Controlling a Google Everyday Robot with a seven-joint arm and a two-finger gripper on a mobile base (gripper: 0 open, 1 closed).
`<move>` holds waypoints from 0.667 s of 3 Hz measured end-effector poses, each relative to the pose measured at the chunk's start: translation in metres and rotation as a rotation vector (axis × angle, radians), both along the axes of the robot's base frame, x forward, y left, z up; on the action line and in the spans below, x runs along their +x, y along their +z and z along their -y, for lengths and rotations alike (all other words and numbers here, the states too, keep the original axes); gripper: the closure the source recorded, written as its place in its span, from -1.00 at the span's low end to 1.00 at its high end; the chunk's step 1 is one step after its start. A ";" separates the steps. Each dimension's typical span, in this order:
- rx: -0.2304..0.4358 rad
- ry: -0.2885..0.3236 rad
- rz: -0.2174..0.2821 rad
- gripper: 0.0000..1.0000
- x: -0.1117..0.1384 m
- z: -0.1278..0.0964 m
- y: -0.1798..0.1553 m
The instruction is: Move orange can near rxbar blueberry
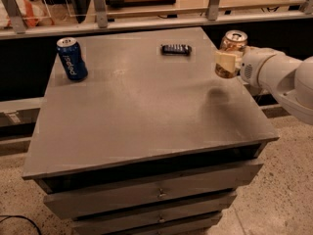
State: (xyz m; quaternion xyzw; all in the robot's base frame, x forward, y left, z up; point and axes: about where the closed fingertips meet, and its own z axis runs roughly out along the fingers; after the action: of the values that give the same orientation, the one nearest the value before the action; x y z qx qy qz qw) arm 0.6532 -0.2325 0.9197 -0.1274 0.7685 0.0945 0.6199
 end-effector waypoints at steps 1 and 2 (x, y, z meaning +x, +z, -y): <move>0.002 0.022 0.010 1.00 0.026 -0.004 0.000; 0.010 0.034 -0.007 1.00 0.048 -0.005 -0.009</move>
Offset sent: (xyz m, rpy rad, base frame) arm 0.0775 -0.0023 -0.0198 0.0162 0.0348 0.0377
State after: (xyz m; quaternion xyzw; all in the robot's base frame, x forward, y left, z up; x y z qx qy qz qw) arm 0.7012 -0.2271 0.9111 -0.1373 0.7680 0.1093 0.6160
